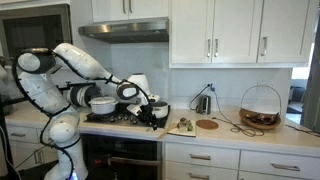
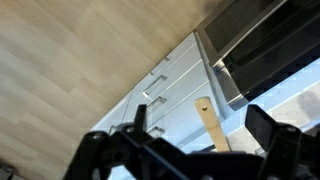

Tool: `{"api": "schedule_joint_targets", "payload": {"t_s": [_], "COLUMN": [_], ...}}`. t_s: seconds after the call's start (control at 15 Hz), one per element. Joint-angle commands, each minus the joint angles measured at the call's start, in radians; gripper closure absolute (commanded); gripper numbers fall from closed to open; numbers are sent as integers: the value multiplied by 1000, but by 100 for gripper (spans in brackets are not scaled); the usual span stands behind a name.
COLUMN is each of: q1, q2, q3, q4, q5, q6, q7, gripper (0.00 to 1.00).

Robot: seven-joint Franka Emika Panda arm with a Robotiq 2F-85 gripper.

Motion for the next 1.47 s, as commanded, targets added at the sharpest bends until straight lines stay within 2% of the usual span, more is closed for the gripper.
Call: {"api": "schedule_joint_targets", "payload": {"t_s": [0.0, 0.4, 0.8, 1.13, 1.4], "q1": [-10, 2, 21, 58, 82], "q2": [0, -24, -9, 72, 192], "q3": [10, 33, 76, 107, 126], "q4": [1, 72, 196, 347, 500], "q5": [6, 1, -13, -8, -6], "q6": [-2, -26, -13, -18, -29], "q7": [-4, -10, -11, -19, -21], "gripper": [0, 0, 0, 0, 0]}}
